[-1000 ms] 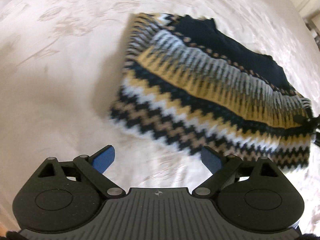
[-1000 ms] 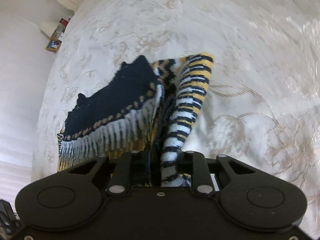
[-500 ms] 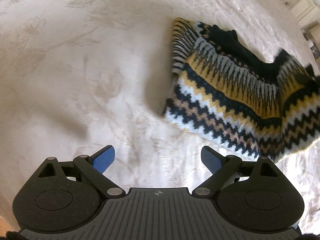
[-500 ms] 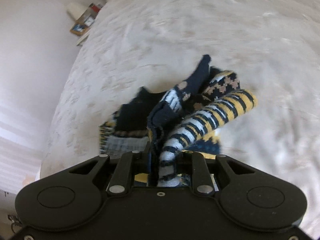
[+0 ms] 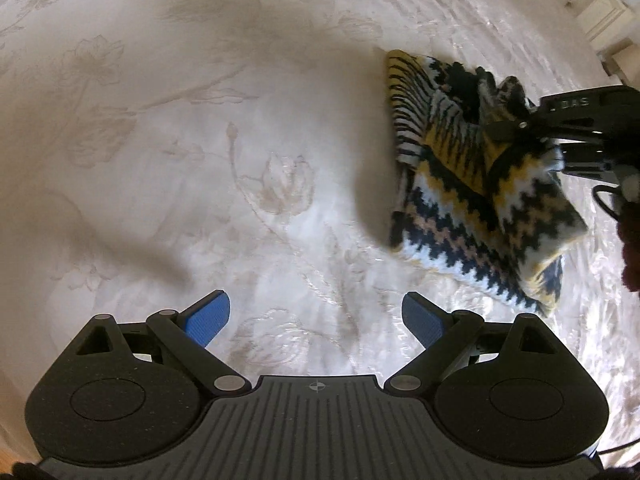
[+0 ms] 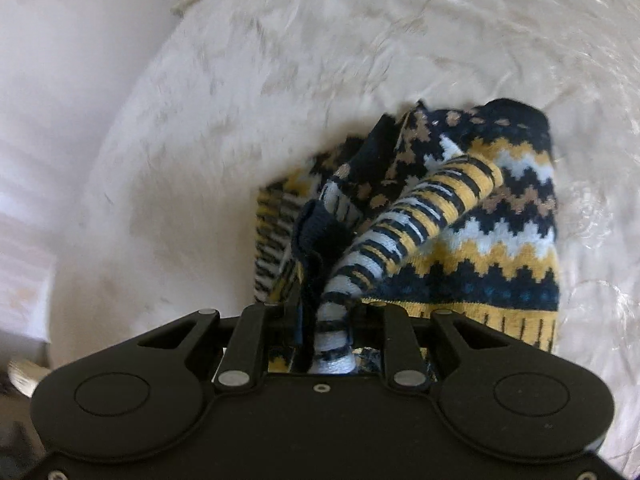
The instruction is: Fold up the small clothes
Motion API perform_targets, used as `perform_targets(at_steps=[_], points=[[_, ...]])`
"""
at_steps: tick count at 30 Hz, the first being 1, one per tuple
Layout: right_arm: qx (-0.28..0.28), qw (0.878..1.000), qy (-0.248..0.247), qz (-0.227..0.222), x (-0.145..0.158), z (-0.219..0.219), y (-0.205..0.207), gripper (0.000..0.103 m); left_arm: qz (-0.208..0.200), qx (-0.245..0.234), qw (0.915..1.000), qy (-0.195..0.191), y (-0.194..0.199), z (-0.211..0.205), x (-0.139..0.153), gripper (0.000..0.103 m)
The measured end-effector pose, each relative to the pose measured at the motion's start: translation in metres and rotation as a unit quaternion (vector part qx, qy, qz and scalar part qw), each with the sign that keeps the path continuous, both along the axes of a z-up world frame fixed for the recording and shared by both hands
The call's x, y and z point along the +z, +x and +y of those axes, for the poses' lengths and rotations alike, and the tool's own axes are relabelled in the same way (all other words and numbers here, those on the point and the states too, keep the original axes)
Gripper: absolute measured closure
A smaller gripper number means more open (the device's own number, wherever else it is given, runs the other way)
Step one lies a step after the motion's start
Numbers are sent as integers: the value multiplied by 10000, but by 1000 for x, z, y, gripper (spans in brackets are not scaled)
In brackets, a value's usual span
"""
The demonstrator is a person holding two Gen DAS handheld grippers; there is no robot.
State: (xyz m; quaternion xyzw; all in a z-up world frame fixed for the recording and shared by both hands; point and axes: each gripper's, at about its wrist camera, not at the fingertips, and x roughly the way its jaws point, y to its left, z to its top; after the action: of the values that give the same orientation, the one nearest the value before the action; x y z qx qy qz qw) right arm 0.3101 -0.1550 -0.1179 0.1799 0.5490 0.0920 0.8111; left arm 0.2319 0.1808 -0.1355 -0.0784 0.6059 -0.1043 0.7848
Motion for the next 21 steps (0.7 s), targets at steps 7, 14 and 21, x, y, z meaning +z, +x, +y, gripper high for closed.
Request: perform_targets(at_steps=[7, 14, 21], points=[[62, 9981, 525, -323, 11, 13, -4, 59, -8, -91, 10000, -24, 10, 7, 0, 10], [1, 9956, 339, -877, 37, -2, -28, 54, -127, -290, 9995, -56, 28, 2, 8, 10], [965, 9835, -1034, -1124, 32, 19, -81, 40, -303, -412, 9985, -173, 64, -9, 22, 9]])
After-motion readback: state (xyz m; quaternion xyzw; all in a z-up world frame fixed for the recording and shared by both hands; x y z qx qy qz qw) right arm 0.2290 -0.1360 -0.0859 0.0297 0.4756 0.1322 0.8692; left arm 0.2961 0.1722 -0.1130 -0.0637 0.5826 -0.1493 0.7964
